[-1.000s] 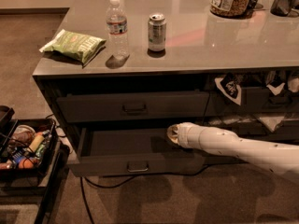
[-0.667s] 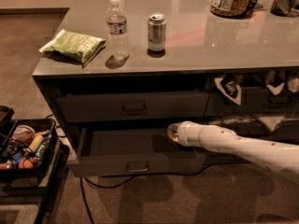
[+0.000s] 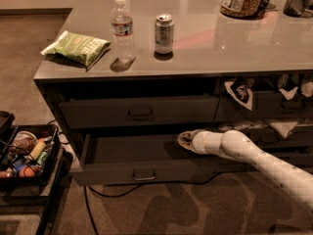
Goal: Open middle drawer
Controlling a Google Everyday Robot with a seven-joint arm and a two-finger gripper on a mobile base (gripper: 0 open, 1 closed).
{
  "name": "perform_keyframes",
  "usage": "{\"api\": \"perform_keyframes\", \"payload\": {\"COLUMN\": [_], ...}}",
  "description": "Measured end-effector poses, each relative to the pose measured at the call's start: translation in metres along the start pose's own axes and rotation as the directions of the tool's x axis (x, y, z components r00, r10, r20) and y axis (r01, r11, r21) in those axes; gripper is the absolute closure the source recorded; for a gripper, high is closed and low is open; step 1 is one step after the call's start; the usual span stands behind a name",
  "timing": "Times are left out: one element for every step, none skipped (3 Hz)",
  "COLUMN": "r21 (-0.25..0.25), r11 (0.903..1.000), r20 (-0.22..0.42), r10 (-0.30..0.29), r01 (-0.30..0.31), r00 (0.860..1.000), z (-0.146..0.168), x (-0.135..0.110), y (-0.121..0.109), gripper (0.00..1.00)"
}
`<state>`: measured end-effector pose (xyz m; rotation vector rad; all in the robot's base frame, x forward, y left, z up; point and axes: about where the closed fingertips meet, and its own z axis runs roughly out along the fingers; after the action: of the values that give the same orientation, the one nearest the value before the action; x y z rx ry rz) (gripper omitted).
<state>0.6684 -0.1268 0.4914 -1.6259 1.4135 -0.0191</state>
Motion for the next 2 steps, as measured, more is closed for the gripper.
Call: {"api": "perform_keyframes", "payload": {"r21": [-0.055, -0.055], "r11": [0.9985, 0.9985], "r20": [0.055, 0.055], "r10": [-0.001, -0.001], "r01": [0.004, 0.004], "r00": [0.998, 0.998], "z": [0.0127, 0.0127], "x": [-0.0036, -0.0036], "y": [0.0043, 0.0043], "gripper": [1.00, 1.00]}}
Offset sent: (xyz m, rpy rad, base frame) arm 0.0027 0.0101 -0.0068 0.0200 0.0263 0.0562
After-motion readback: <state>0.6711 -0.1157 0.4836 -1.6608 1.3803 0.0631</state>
